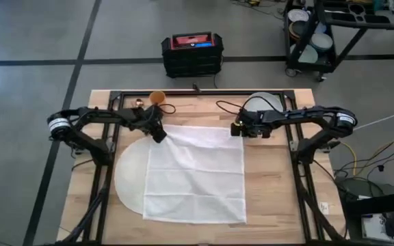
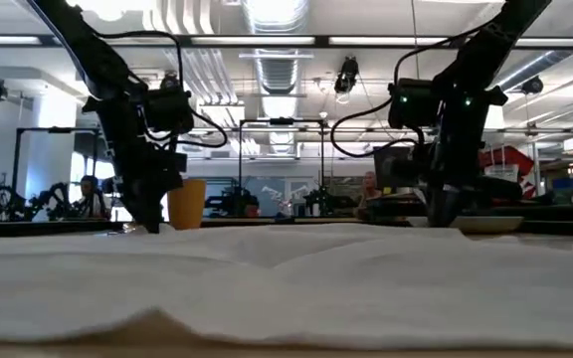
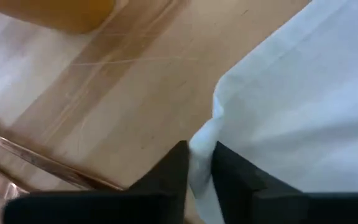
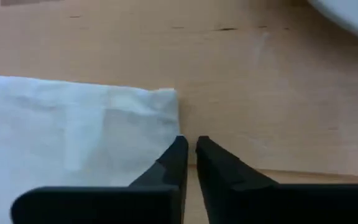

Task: Set table place
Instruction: Fold the white napkin

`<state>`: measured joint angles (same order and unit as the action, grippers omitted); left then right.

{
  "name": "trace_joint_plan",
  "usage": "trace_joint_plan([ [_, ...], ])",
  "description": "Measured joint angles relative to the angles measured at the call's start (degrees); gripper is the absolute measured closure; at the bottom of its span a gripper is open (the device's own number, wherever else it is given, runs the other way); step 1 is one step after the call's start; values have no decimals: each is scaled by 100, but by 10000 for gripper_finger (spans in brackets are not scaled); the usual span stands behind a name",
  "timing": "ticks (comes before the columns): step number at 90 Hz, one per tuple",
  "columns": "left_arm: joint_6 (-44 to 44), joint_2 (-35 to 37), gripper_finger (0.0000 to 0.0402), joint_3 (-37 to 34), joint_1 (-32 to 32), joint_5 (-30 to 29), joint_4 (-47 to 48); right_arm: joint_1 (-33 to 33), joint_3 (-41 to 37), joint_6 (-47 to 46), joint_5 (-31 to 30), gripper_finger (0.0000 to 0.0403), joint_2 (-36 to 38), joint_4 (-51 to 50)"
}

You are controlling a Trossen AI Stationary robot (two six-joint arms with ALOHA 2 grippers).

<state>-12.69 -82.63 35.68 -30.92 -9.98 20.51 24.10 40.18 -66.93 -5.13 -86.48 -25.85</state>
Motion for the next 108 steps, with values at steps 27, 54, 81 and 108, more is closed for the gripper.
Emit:
trace_joint_plan([
  [27, -22, 0, 374, 0, 0, 4, -12, 0, 0, -217, 10, 349, 0, 36],
  [54, -22, 2, 298, 0, 2, -2, -61, 75, 192, 67, 62, 274, 9, 541],
  [81, 20, 7, 231, 4, 4, 0, -101, 334, 300, 171, 436, 238, -474, 881],
  [108, 20, 7, 210, 9, 4, -1, -90, 415, 458, 665, 414, 236, -396, 635],
])
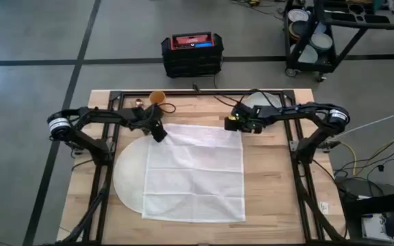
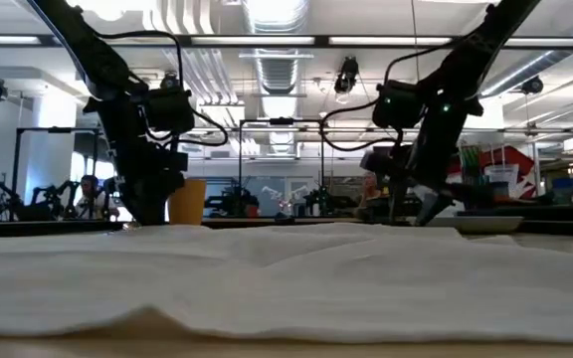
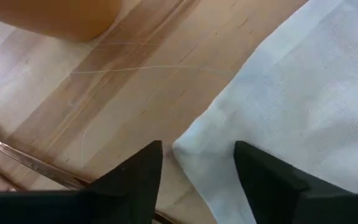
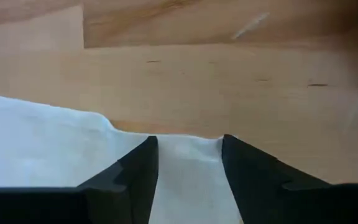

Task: Set table place
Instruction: Fold the white napkin

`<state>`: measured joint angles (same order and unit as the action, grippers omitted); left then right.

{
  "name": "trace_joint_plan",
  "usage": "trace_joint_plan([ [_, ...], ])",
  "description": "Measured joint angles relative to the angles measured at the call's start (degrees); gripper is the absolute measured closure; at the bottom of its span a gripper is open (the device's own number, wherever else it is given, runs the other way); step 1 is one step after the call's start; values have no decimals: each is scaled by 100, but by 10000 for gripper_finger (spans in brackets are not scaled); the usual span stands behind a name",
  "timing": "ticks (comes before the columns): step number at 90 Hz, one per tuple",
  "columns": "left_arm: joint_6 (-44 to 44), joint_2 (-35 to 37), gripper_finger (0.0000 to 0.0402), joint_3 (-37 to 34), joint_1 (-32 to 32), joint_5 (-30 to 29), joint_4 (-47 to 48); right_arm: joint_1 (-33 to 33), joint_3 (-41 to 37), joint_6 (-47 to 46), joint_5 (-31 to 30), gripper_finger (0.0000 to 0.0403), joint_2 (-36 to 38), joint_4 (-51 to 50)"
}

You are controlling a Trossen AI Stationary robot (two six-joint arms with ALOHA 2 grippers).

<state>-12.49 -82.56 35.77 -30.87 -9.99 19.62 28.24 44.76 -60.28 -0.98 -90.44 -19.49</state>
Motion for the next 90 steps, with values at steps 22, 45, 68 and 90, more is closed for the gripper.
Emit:
trace_joint_plan([
  [22, 0, 4, 209, 0, -7, 1, 7, 27, 541, 643, -367, 215, 311, -1107],
  [45, 0, 4, 209, 4, -30, 3, 37, 11, 497, 587, -288, 207, 91, -1279],
  [68, 0, 7, 209, -13, -46, 3, 31, -28, 486, 536, -117, 207, -292, -1220],
  [90, 0, 9, 209, -17, -55, 3, 39, -85, 513, 455, -104, 220, -568, -1151],
])
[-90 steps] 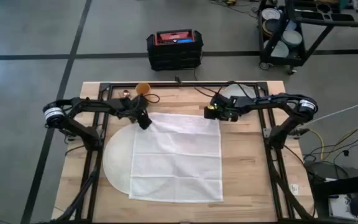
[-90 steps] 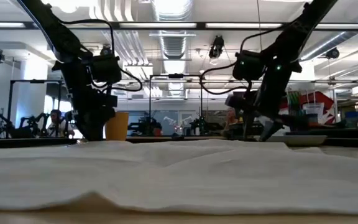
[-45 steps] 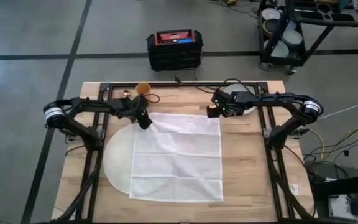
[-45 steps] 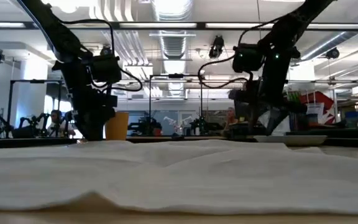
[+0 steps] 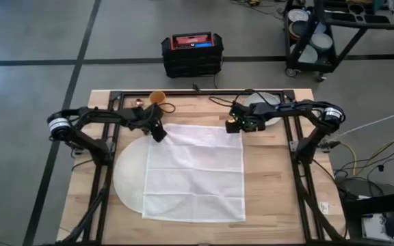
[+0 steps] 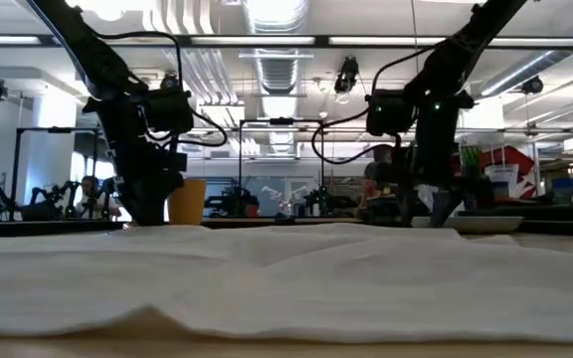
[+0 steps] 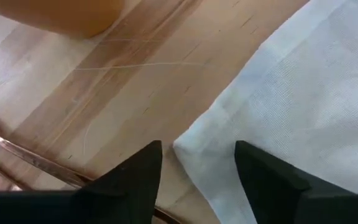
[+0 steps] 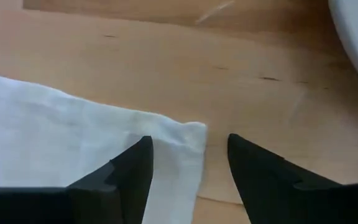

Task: Set table place
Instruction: Fold the white napkin

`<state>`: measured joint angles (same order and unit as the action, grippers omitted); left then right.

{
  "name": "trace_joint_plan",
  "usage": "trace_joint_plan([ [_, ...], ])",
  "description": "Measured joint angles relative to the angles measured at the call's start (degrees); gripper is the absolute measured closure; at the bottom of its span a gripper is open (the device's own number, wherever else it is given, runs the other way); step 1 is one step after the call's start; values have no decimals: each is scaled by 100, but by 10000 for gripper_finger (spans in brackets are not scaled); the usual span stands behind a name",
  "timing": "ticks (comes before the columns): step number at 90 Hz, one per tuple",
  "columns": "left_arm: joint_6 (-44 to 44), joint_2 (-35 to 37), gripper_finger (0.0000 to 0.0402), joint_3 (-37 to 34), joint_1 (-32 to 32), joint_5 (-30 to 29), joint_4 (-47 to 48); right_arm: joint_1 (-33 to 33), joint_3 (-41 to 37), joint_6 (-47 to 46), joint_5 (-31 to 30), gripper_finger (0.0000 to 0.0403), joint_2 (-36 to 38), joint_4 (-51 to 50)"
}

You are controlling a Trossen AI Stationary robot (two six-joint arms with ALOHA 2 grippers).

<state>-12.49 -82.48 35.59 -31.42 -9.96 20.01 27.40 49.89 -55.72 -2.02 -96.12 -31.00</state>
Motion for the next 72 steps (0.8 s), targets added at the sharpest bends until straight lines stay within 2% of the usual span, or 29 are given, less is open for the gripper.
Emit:
trace_joint_plan([
  [14, 0, 0, 209, 0, 0, 0, 0, 0, -9, -2, -87, 246, -6, -4],
  [49, 41, 0, 214, -4, -24, 2, 7, 13, -22, -102, -242, 357, -44, 347],
  [62, 137, 0, 239, -7, -28, -2, 11, 13, -24, -164, -247, 393, -48, 348],
  [72, 151, 0, 278, -11, -28, -66, 16, 13, -24, -140, -240, 398, -42, 338],
])
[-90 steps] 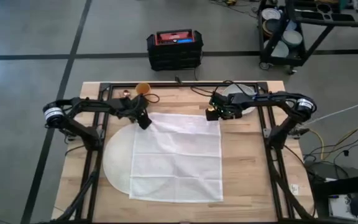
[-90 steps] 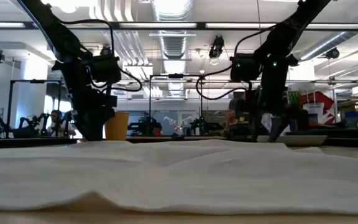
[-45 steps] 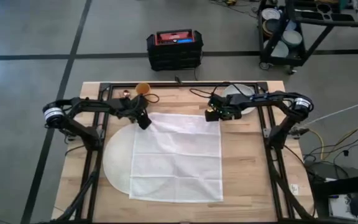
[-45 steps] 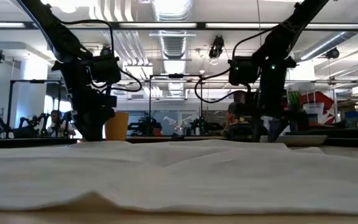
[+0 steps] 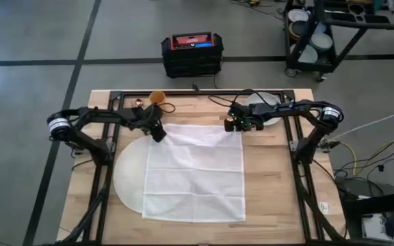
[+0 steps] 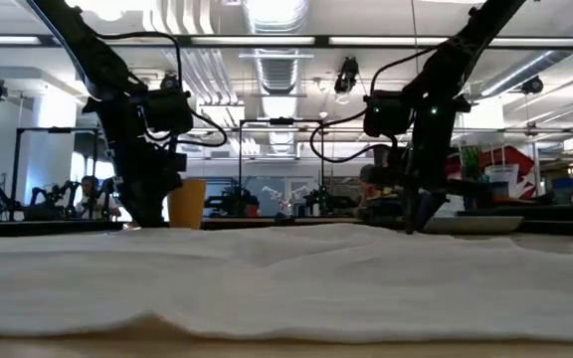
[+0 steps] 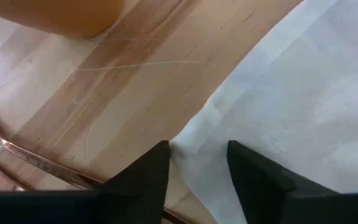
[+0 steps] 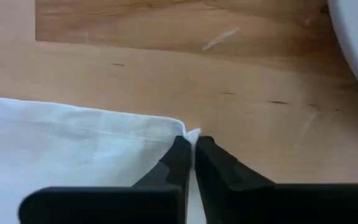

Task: Set table place
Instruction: Fold the white napkin

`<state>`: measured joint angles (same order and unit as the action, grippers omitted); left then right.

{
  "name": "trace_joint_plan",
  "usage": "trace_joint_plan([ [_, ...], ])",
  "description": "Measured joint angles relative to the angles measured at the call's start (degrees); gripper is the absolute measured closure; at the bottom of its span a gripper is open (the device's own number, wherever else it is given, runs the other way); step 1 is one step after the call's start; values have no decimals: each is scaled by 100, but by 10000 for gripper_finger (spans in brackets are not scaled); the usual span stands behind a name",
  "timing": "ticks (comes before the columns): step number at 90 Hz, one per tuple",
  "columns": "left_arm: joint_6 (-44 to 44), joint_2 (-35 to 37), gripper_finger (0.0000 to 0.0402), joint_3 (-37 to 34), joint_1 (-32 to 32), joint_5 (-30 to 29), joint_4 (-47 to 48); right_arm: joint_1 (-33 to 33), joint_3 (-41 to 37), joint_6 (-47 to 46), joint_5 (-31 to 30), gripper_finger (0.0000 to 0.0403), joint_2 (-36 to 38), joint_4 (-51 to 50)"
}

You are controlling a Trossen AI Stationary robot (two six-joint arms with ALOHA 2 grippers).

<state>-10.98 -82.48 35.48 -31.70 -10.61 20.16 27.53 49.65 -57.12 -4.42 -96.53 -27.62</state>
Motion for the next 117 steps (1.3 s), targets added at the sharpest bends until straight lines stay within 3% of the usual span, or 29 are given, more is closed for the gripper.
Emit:
trace_joint_plan([
  [22, -17, -4, 393, -4, 0, -78, 24, 0, 0, 5, 52, 402, 16, -34],
  [65, -18, 152, 401, 237, -2, -100, 485, -30, -22, 31, 226, 403, 336, -103],
  [117, 110, 931, 401, 769, -2, -431, 1059, -17, 178, 407, -224, 403, 1149, -305],
])
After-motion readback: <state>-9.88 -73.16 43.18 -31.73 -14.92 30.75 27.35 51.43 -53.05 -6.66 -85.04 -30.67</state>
